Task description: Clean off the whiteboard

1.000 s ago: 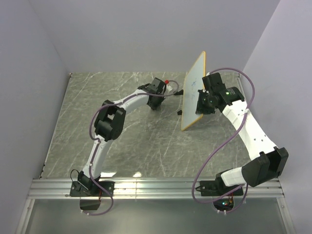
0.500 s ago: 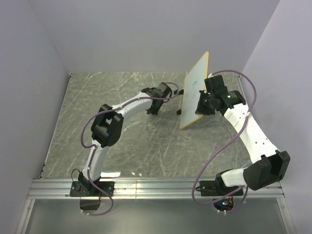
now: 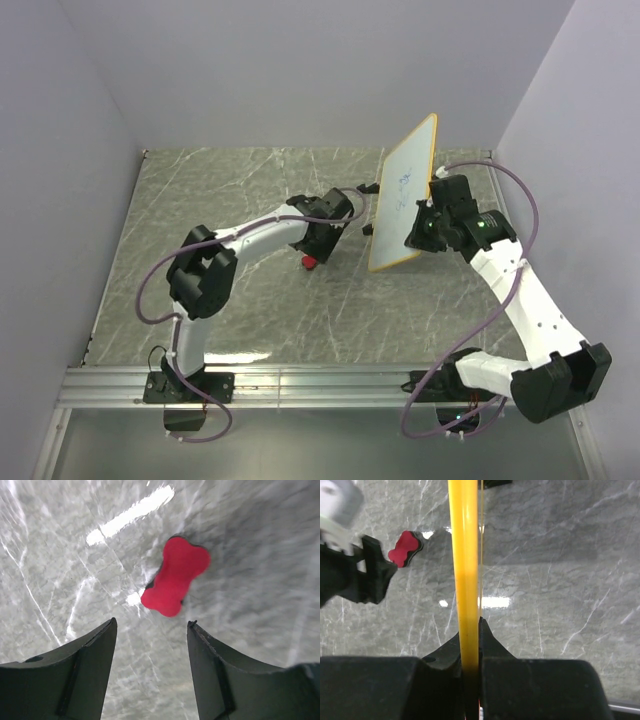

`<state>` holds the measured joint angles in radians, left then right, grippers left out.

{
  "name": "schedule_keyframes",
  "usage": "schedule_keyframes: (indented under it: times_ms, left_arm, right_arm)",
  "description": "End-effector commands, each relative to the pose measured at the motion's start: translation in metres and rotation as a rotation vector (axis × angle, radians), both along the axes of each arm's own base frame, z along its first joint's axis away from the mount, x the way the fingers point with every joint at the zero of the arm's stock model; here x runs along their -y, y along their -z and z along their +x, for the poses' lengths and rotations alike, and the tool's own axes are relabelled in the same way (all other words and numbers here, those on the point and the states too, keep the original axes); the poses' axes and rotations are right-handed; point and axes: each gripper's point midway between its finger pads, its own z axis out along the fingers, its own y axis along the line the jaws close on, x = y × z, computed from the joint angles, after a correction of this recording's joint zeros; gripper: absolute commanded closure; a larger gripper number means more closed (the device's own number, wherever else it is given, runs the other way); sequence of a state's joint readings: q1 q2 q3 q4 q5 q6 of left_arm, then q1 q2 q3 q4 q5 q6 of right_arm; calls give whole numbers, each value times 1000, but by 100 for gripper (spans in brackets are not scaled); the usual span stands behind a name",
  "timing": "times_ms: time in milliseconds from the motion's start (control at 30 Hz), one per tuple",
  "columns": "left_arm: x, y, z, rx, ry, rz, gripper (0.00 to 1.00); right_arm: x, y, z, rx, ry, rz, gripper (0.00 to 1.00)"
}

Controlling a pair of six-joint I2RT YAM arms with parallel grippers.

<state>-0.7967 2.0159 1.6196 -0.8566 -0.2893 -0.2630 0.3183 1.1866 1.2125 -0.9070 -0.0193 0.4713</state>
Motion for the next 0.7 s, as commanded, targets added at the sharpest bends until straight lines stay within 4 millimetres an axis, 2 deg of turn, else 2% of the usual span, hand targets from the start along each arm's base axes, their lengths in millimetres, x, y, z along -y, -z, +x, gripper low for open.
schedule_keyframes:
  times_ms: [0, 67, 133, 200, 300, 433, 500, 600, 667]
  left_arm:
    - [30, -47, 4, 54, 23, -197, 37]
    - [43, -52, 10, 76, 62, -269, 38]
    - [61, -52, 6, 23, 141, -355, 39]
    - [70, -41, -1, -52, 210, -396, 41]
    - [72, -33, -1, -56, 259, -404, 41]
    - [52, -22, 12, -54, 217, -406, 41]
    - [38, -25, 24, -31, 182, -424, 42]
    - [23, -21, 34, -13, 169, -422, 43]
    - [13, -10, 39, 0, 173, -371, 43]
  right_arm:
    - [16, 17, -21, -65, -11, -83, 100]
    - [18, 16, -25, -63, -12, -90, 100]
    - [20, 13, -28, -60, -13, -96, 100]
    - [22, 9, -29, -50, -15, -102, 100]
    - [24, 5, -30, -42, -21, -113, 100]
    - [25, -2, -32, -37, -20, -115, 100]
    - [25, -3, -33, -35, -17, -111, 100]
    - [27, 1, -37, -45, -16, -114, 100]
    - [30, 5, -41, -58, -14, -125, 100]
